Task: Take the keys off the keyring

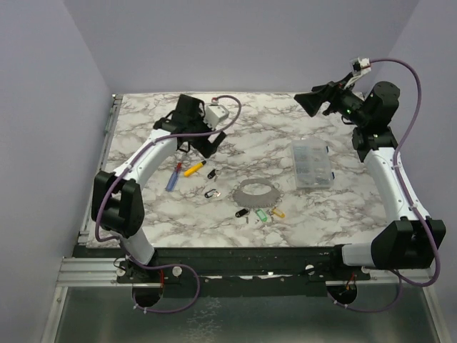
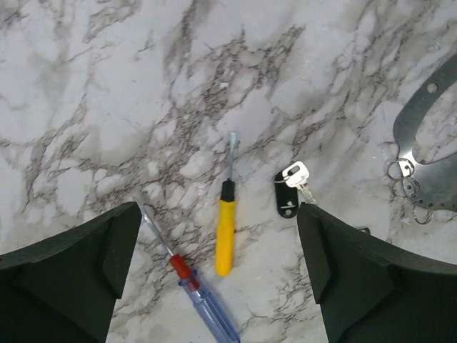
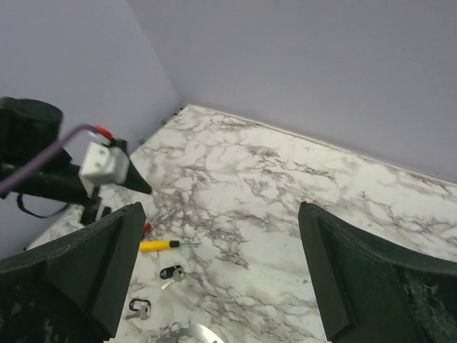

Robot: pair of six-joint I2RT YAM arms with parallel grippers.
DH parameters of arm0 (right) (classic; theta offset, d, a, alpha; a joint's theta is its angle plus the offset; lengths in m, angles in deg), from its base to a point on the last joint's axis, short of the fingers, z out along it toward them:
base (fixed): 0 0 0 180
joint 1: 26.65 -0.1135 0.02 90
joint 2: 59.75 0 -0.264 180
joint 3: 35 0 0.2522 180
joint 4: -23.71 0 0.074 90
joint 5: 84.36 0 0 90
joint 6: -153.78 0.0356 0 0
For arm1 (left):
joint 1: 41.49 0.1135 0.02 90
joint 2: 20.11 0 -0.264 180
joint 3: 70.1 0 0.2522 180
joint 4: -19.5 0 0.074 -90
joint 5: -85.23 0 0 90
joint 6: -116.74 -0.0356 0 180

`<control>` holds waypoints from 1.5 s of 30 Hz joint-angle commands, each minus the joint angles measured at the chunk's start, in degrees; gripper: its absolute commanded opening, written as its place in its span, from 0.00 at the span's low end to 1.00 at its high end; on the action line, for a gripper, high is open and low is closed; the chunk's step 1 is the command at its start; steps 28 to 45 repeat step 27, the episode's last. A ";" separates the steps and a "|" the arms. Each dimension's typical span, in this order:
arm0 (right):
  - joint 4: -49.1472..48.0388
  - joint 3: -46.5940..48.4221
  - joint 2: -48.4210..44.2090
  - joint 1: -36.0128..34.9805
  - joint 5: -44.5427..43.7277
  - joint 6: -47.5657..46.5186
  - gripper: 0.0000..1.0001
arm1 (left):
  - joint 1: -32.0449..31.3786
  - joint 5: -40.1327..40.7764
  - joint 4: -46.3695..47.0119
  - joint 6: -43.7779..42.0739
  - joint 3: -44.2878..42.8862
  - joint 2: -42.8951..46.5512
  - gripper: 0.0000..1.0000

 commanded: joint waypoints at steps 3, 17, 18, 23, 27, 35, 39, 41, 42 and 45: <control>9.04 -1.22 2.10 6.56 1.99 -8.62 1.00 | 12.68 -7.49 1.45 5.70 -2.38 4.98 0.99; 17.87 -15.47 2.11 10.97 -0.14 -28.08 1.00 | 27.22 3.66 9.24 12.05 6.67 11.41 0.99; 17.39 -16.58 1.78 10.99 -0.53 -28.14 1.00 | 27.22 4.18 10.41 12.51 8.35 12.21 0.99; 17.13 -18.98 1.12 10.99 -0.09 -29.96 1.00 | 27.17 4.17 14.04 14.51 14.43 15.30 0.99; 16.78 -19.65 1.12 10.99 0.16 -30.25 1.00 | 27.22 3.50 14.82 15.30 16.18 16.44 0.99; 16.78 -19.65 1.12 10.99 0.16 -30.25 1.00 | 27.22 3.50 14.82 15.30 16.18 16.44 0.99; 16.78 -19.65 1.12 10.99 0.16 -30.25 1.00 | 27.22 3.50 14.82 15.30 16.18 16.44 0.99; 16.78 -19.65 1.12 10.99 0.16 -30.25 1.00 | 27.22 3.50 14.82 15.30 16.18 16.44 0.99; 16.78 -19.65 1.12 10.99 0.16 -30.25 1.00 | 27.22 3.50 14.82 15.30 16.18 16.44 0.99; 16.78 -19.65 1.12 10.99 0.16 -30.25 1.00 | 27.22 3.50 14.82 15.30 16.18 16.44 0.99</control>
